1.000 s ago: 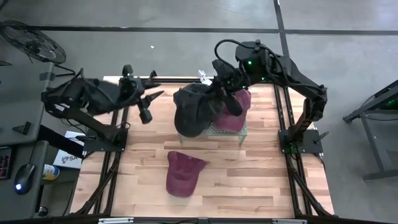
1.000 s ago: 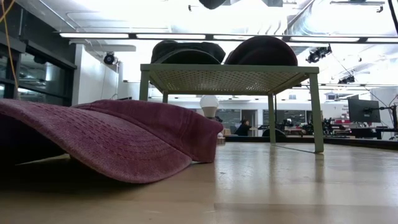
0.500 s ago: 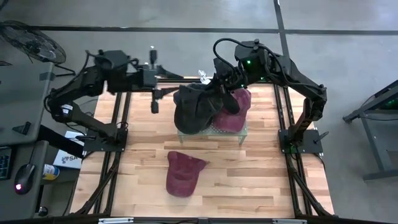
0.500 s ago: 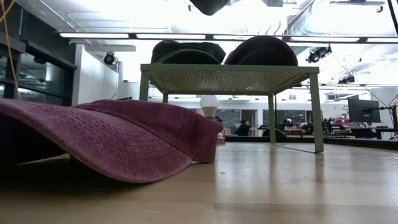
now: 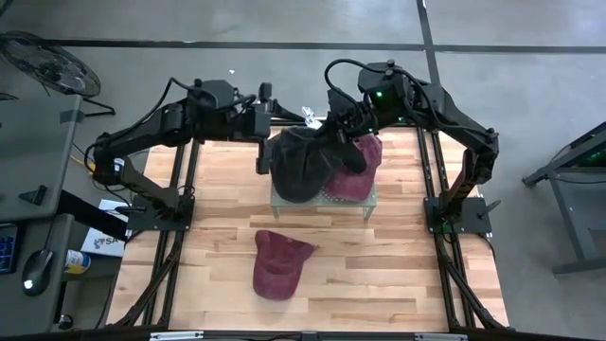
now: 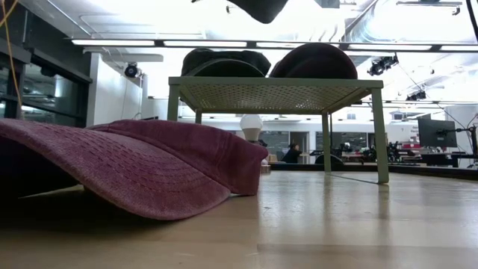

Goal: Pick & Place hat
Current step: Stack the black cap on top of the black cap on the shelf

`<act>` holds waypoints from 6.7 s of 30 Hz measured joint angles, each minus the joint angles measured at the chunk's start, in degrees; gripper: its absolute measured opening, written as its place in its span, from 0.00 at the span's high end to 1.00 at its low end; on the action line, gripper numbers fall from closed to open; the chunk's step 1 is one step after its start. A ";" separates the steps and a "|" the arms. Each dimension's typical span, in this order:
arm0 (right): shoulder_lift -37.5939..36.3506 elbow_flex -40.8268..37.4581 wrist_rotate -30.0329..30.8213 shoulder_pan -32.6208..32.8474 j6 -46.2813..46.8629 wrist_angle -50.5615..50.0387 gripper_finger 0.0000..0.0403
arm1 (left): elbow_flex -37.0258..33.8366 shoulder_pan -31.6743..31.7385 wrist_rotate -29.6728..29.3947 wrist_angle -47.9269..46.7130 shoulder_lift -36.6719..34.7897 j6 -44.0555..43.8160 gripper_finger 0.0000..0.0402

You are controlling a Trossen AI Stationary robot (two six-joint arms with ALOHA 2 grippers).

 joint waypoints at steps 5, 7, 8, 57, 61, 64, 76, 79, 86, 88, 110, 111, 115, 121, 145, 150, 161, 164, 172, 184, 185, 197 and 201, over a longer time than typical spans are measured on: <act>0.12 -0.04 0.63 -0.04 -0.41 -0.86 0.94 | 0.00 -0.08 5.39 0.54 -0.30 -2.66 0.36; 0.14 -0.04 0.68 -0.09 -0.45 -0.51 0.94 | 0.00 -0.07 6.36 0.21 -0.50 -3.57 0.36; 0.14 -0.04 0.79 -0.26 -0.53 -0.38 0.94 | 0.00 -0.07 6.59 -0.12 -0.52 -3.83 0.36; -1.68 -0.02 5.39 -0.28 -2.43 4.12 0.93 | 0.24 -0.04 1.43 -0.34 1.86 -9.98 0.86; -4.00 0.25 8.01 -0.38 -2.24 6.08 0.91 | -0.11 -0.07 2.29 -4.10 1.71 -9.68 0.89; -5.63 0.60 8.29 -0.50 -2.27 7.32 0.87 | -0.19 -0.17 2.32 -4.49 2.12 -9.72 0.96; -9.79 0.46 13.87 -0.32 -1.61 6.85 0.72 | -0.11 -0.11 2.02 0.62 0.77 -11.08 0.98; -9.92 0.25 14.03 -0.33 -1.25 6.01 0.71 | -0.09 -0.09 1.80 1.95 -0.30 -12.48 0.99; -10.92 0.33 15.00 -0.33 -0.14 4.98 0.71 | -0.02 0.85 3.97 2.93 -2.64 -21.76 0.99; -10.78 0.33 15.02 -0.33 -0.14 4.67 0.71 | -0.01 0.87 4.63 4.22 -2.92 -24.10 0.99; -10.55 0.20 15.10 -0.33 0.10 -0.57 0.71 | -21.44 1.86 8.21 23.93 -11.46 -34.10 1.00; -10.53 0.20 15.06 -0.33 0.10 -0.62 0.71 | -23.09 1.86 8.36 24.84 -12.13 -34.48 1.00; -10.53 0.20 15.02 -0.31 0.06 -0.60 0.71 | -29.44 1.87 9.57 30.94 -14.10 -36.70 1.00; -10.53 0.20 15.10 -0.35 0.01 -0.58 0.71 | -37.41 5.44 15.68 42.18 -15.75 -42.09 1.00; -10.51 0.20 16.82 -0.33 0.06 -0.58 0.71 | -52.30 19.98 38.15 63.41 -15.49 -57.70 1.00; -10.51 0.20 18.30 -0.34 0.06 -0.56 0.71 | -52.41 19.85 39.69 64.06 -14.77 -57.44 1.00; -10.51 0.20 18.53 -0.33 0.49 -0.08 0.71 | -52.41 20.33 40.36 64.84 -10.58 -57.11 1.00; -10.51 0.20 18.51 -0.33 0.49 -0.10 0.71 | -52.41 21.59 40.85 64.82 -10.54 -57.05 1.00; -10.51 0.20 18.51 -0.33 1.17 -0.55 0.71 | -52.39 23.71 42.33 63.81 -10.54 -57.75 1.00; -10.50 0.20 18.50 -0.33 1.17 -0.62 0.71 | -52.37 23.69 36.47 58.52 -10.56 -55.95 0.98; -10.49 0.20 18.49 -0.33 1.17 -0.62 0.71 | -52.37 23.69 36.21 58.52 -10.56 -55.87 0.97; -10.49 0.20 18.49 -0.33 1.17 -1.04 0.71 | -52.37 23.61 34.51 58.57 -10.56 -54.28 0.81; -10.49 0.20 18.49 -0.35 1.19 -1.04 0.71 | -52.37 23.61 34.30 58.57 -10.56 -54.27 0.71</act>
